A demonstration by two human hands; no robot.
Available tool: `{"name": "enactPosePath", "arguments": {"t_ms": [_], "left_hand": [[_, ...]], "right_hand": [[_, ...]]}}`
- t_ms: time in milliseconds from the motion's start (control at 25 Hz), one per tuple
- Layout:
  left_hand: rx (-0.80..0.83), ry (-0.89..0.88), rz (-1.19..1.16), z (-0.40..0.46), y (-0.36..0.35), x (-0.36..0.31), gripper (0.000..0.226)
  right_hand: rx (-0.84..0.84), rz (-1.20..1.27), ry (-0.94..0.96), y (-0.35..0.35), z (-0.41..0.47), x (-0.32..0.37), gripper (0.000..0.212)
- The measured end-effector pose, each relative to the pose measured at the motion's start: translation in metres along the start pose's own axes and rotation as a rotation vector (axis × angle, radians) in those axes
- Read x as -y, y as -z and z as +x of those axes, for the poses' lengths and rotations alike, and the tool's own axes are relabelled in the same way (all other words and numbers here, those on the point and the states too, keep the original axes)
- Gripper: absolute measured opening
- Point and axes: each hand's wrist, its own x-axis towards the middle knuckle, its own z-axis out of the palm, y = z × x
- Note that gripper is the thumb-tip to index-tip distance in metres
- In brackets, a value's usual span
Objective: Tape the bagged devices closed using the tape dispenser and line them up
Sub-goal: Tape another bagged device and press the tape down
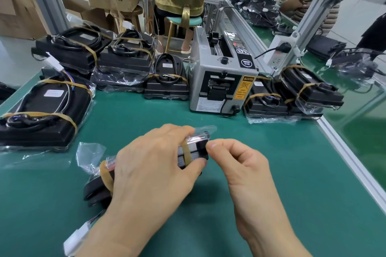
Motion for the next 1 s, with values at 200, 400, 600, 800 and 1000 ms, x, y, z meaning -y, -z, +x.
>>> {"name": "enactPosePath", "arguments": {"t_ms": [200, 400, 600, 800, 1000], "left_hand": [[0.000, -0.011, -0.021, -0.0022, 0.0014, -0.0002, 0.040], [-0.068, -0.010, -0.066, -0.0031, 0.0026, -0.0019, 0.028], [-0.088, -0.003, -0.075, -0.0018, 0.0019, -0.0014, 0.031], [-0.068, 0.013, -0.088, -0.0010, 0.0019, -0.0008, 0.033], [-0.071, 0.013, -0.083, -0.0015, 0.0017, -0.0007, 0.028]], "right_hand": [[-0.019, -0.043, 0.025, 0.0010, 0.0017, -0.0011, 0.013], [-0.024, -0.083, 0.032, 0.0031, 0.0014, -0.0016, 0.013], [-0.001, -0.060, 0.029, 0.0022, -0.0003, -0.0013, 0.013], [-0.011, -0.084, 0.026, 0.0032, 0.0014, -0.0017, 0.014], [-0.032, -0.126, 0.035, 0.0041, 0.0019, -0.0030, 0.014]]}}
